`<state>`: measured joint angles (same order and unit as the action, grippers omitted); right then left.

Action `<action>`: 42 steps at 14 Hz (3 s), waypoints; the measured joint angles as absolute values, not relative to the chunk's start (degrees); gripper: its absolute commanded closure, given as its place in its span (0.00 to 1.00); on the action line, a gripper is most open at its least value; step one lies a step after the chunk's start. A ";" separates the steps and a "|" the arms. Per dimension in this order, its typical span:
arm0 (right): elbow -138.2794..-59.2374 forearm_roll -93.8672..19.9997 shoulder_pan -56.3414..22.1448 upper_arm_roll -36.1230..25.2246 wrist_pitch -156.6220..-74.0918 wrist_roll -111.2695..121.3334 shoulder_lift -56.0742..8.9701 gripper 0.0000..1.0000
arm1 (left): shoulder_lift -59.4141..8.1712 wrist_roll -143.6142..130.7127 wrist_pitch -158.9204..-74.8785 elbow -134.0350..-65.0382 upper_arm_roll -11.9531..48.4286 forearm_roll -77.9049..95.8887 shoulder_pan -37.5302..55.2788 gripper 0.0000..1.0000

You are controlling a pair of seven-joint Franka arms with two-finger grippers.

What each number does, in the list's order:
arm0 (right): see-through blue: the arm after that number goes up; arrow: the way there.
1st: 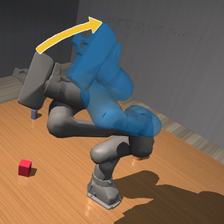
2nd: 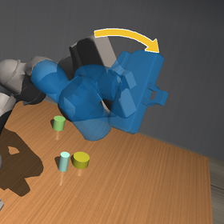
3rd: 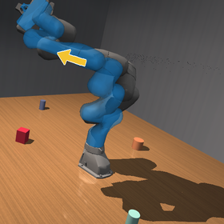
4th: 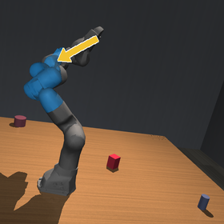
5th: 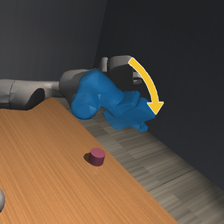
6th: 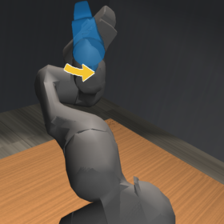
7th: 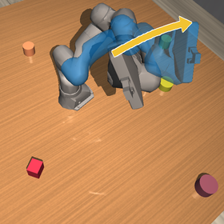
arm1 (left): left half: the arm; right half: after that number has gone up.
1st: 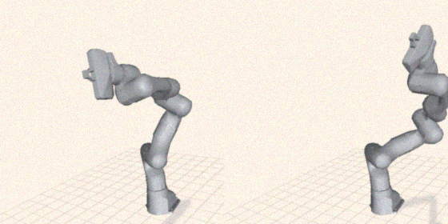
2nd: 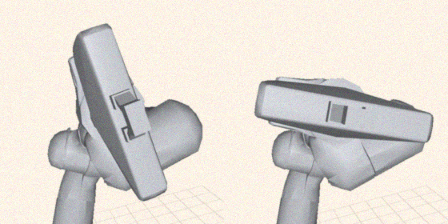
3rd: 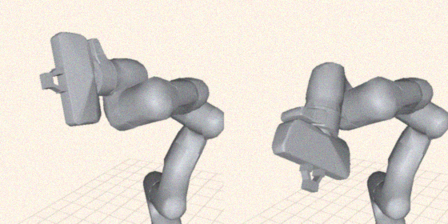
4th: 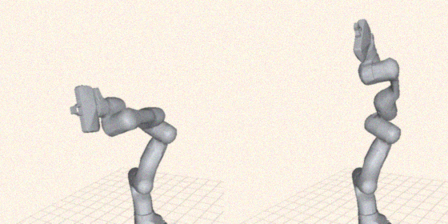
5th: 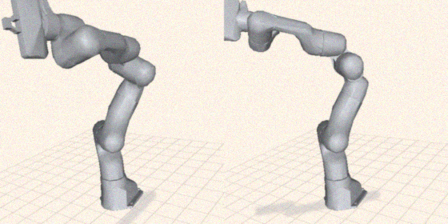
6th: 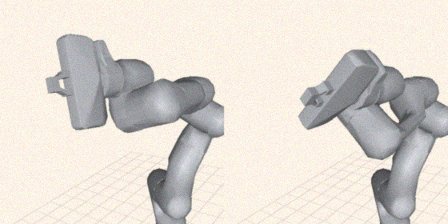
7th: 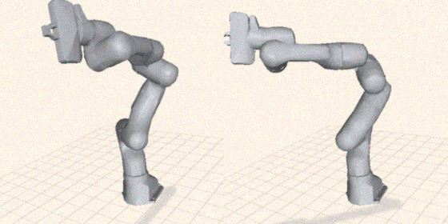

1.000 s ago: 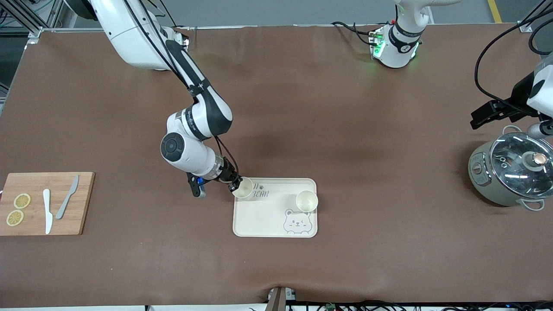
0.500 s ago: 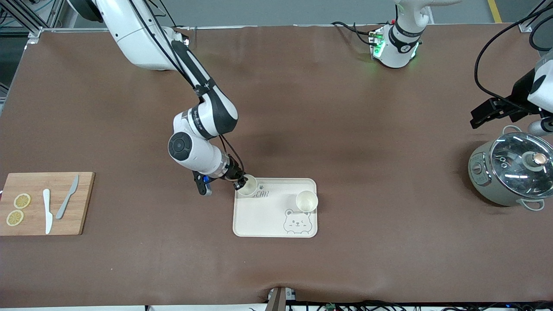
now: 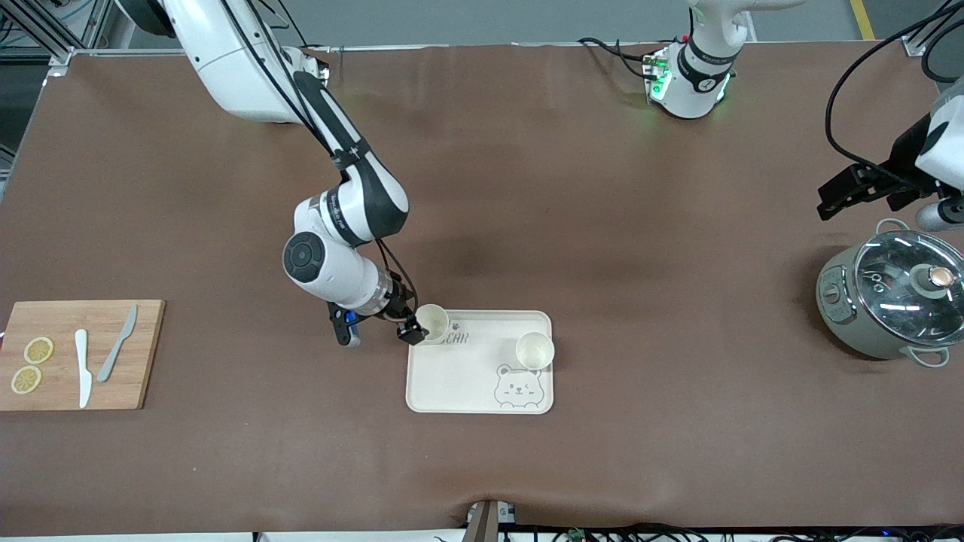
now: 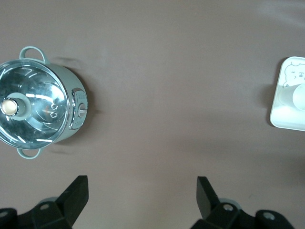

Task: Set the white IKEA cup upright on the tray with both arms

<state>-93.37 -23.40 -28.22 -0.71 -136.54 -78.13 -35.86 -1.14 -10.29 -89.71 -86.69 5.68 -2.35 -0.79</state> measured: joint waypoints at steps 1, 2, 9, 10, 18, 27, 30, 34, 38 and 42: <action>-92.70 -23.40 -28.20 -1.72 -134.78 -78.13 -34.81 0.00 | -0.48 -8.92 -89.39 -86.77 5.64 -2.35 -0.74 0.00; -91.83 -23.40 -28.15 -2.75 -131.56 -78.09 -33.34 0.00 | 0.31 -7.84 -88.98 -87.07 5.30 -2.34 -0.60 0.00; -79.87 -23.31 -24.55 -5.18 -108.09 -76.72 -28.46 0.00 | 4.84 -5.63 -86.94 -90.80 0.19 -2.34 3.33 0.00; -77.36 -23.17 -23.09 -5.27 -106.57 -75.09 -28.45 0.00 | 5.52 -5.63 -86.94 -91.51 0.19 -2.34 3.37 0.00; -70.83 -13.90 -16.11 -6.41 -91.06 -58.02 -20.55 0.00 | 6.47 -5.63 -86.98 -93.03 0.06 -2.34 3.36 0.00; -79.56 -6.54 -4.45 -6.75 -81.55 -9.51 -8.60 0.00 | 6.47 -5.63 -86.98 -93.13 0.77 -1.43 4.10 0.00; -82.40 -3.87 -2.90 -6.68 -80.38 -3.39 -3.82 0.00 | 6.47 -5.73 -86.98 -93.18 1.62 -1.41 4.38 0.00; -87.72 -2.90 -2.92 -6.24 -80.43 -1.00 1.36 0.00 | 6.45 -5.75 -86.98 -93.32 1.86 -1.40 4.53 0.00; -89.72 -2.75 -2.93 -6.00 -82.08 0.28 1.99 0.00 | 6.01 -5.75 -87.20 -93.48 1.86 -1.40 4.52 0.00; -89.89 -2.53 -2.93 -5.96 -82.99 1.71 1.99 0.00 | 5.81 -5.75 -87.46 -93.48 1.86 -1.40 4.51 0.00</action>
<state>-89.89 -2.53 -2.93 -5.96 -82.99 1.71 1.99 5.81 -5.75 -87.46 -93.48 1.86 -1.40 4.51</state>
